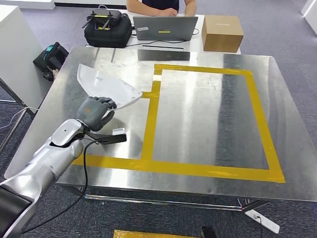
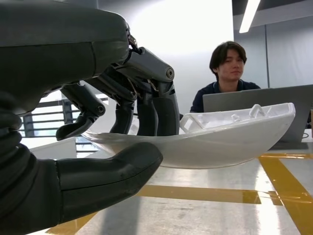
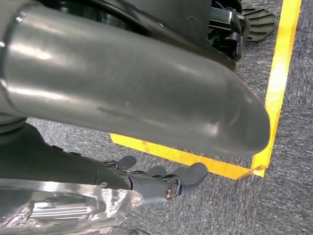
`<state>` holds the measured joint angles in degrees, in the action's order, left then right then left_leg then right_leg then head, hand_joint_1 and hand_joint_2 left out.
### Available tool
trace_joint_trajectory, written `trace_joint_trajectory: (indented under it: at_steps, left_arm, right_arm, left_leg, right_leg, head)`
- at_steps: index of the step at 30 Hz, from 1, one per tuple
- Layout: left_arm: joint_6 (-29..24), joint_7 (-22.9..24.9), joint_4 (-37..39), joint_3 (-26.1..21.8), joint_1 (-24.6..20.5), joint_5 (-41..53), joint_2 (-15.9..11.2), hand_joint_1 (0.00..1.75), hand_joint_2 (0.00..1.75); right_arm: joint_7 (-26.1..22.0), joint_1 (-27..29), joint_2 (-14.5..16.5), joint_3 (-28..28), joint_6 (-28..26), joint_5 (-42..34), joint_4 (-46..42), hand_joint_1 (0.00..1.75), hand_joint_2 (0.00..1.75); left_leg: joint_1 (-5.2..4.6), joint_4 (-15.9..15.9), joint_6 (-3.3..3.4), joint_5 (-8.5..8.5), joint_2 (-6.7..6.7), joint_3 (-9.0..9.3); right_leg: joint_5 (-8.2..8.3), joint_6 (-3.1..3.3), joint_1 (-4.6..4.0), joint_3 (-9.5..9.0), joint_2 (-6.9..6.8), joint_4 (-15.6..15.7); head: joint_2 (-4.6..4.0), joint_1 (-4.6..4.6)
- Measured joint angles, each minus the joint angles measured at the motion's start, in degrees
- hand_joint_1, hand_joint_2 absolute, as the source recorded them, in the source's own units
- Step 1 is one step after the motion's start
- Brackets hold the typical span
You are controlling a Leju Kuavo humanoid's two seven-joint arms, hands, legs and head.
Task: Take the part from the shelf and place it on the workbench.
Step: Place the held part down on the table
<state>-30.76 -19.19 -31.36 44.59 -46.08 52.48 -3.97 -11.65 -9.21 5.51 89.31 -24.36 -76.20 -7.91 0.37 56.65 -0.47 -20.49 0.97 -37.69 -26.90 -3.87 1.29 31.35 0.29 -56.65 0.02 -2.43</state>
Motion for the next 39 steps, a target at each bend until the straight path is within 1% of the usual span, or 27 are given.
trace_joint_trajectory:
  at_steps: [5,9,16,20,31,39]
  left_arm:
    - [0.1,0.6,0.7,0.0,0.0,0.2,0.0,1.75,1.75]
    - [0.1,0.6,1.1,0.0,0.0,0.2,0.0,0.0,1.75]
    - [0.9,-0.5,1.3,-0.6,0.0,-0.7,0.0,0.0,1.75]
    - [1.0,-0.7,1.3,-1.1,0.0,-0.9,0.0,0.0,0.0]
    - [0.3,-1.4,1.3,-2.1,0.0,-0.9,-0.3,0.0,0.0]
    - [-0.6,-0.6,1.3,-3.2,0.1,-0.7,-0.4,0.0,0.0]
  right_arm:
    - [0.0,0.0,0.0,0.0,0.0,0.0,0.0,0.0,0.0]
    - [0.0,0.0,0.0,0.0,0.0,-0.1,0.0,0.0,0.0]
    - [0.0,0.0,0.0,0.0,0.1,-0.2,0.0,0.0,0.0]
    - [0.0,0.0,0.0,0.0,0.1,-0.2,0.0,0.0,0.0]
    - [-0.1,0.0,0.0,0.0,0.1,-0.4,0.0,0.0,0.0]
    - [-0.1,0.0,0.0,0.0,0.1,-0.8,0.0,0.0,0.0]
  left_leg:
    - [0.0,0.0,0.0,0.0,0.0,0.0]
    - [0.0,0.0,0.0,0.0,0.0,0.0]
    - [0.0,0.0,0.0,0.01,0.0,0.0]
    - [0.0,0.0,0.01,0.01,0.0,0.0]
    - [-0.01,0.0,0.01,0.01,0.0,0.0]
    - [0.0,0.0,0.01,0.01,0.0,0.0]
  right_leg:
    - [0.0,0.0,0.0,0.0,0.0,0.0]
    - [0.0,0.0,0.0,0.0,0.0,0.0]
    - [0.0,0.0,0.0,-0.01,0.0,0.0]
    - [0.0,0.0,0.0,-0.01,-0.01,0.0]
    - [0.0,0.01,0.0,-0.02,-0.01,0.0]
    - [0.0,0.01,0.0,-0.02,-0.01,0.0]
  head:
    - [0.0,0.0]
    - [0.0,0.0]
    - [0.0,0.01]
    - [0.0,0.0]
    - [0.0,0.01]
    - [0.0,0.01]
